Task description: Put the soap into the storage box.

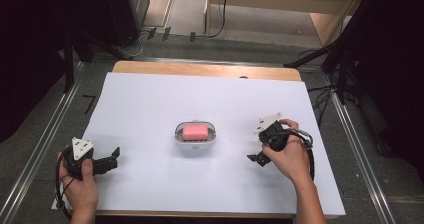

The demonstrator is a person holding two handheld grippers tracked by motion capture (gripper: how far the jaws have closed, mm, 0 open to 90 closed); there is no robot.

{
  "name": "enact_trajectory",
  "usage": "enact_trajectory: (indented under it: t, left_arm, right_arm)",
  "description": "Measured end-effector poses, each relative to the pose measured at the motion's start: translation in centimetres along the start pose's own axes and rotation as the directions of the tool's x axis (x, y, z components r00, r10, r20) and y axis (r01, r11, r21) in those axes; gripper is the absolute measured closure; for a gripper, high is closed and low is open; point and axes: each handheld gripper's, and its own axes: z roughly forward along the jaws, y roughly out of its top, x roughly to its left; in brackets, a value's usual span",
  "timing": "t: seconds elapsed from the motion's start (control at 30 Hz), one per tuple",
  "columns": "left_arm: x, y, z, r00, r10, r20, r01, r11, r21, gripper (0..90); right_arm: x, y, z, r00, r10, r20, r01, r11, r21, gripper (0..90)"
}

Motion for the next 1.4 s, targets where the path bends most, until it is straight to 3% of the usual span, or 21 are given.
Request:
enact_trajectory:
  t: [0.7, 1.4]
  left_arm:
    - [0.0, 0.0, 0.0, 1.0000, 0.001, -0.001, -0.001, 1.0000, 0.002, 0.1]
    - [0.0, 0.0, 0.0, 1.0000, 0.002, -0.001, -0.002, 1.0000, 0.001, 0.1]
  right_arm:
    - [-0.6, -5.1, -1.5, 0.9965, 0.076, 0.037, -0.075, 0.997, -0.029, 0.0]
    - [-1.1, -10.4, -3.6, 0.9828, 0.163, 0.087, -0.160, 0.986, -0.045, 0.0]
